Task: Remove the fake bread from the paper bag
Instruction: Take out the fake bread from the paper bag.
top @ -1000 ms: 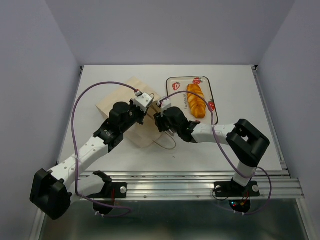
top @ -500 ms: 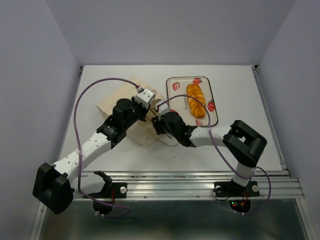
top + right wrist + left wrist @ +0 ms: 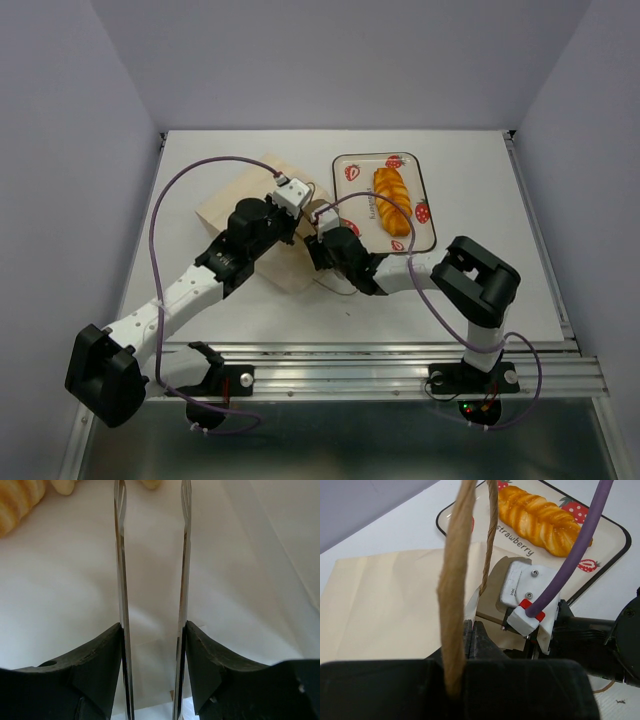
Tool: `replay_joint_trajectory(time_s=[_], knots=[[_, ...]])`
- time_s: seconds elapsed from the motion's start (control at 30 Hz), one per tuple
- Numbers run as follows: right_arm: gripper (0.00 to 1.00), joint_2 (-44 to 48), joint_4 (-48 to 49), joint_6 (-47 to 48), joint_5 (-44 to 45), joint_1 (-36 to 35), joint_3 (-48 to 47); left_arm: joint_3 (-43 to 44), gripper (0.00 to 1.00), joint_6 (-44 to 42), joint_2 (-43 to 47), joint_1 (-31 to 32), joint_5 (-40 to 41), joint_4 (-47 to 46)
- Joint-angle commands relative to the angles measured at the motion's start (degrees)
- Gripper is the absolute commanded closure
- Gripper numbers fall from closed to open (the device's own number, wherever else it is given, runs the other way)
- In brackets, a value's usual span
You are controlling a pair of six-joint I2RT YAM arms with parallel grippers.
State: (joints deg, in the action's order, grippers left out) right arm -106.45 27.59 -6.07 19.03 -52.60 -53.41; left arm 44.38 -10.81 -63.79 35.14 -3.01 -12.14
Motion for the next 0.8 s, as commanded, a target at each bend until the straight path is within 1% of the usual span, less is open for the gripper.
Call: replay_joint_trajectory(time_s=[0.0,0.3,0.47,0.53,0.57,0.63,0.73,0.77], knots=[[0.44,-0.5,5.5,0.0,-0.1,-0.4,-1.9,1.9,1.0,0.2,1.7,0.8,-0.2,-2.0],[0.44,-3.6,5.3,0.3,-0.8,-0.4,-4.4,1.1,1.0,-0.6,1.9,2.0,-1.7,-3.2],[0.46,-3.9,5.1,0.0,0.0,-0.4,-5.0,0.9,1.0,-1.1,1.9,2.4,-1.1,-3.1],[0.53,-4.0,4.9,-0.2,0.6,-0.4,-5.1,0.9,1.0,-1.1,2.0,2.5,-0.9,-3.2],[0.58,-4.1,4.7,-0.7,0.9,-0.4,-5.2,1.0,1.0,-1.1,2.0,2.4,-0.7,-3.2],[0.64,-3.9,4.5,-0.7,1.8,-0.4,-5.0,0.9,1.0,-1.1,2.1,2.4,-0.2,-3.2],[0.7,-3.5,4.1,-0.9,2.9,-0.4,-5.0,0.8,1.0,-1.2,2.3,2.4,0.0,-3.2],[0.75,-3.2,4.0,-1.1,3.2,-0.4,-4.8,0.8,1.0,-1.2,2.4,2.4,0.2,-3.2]])
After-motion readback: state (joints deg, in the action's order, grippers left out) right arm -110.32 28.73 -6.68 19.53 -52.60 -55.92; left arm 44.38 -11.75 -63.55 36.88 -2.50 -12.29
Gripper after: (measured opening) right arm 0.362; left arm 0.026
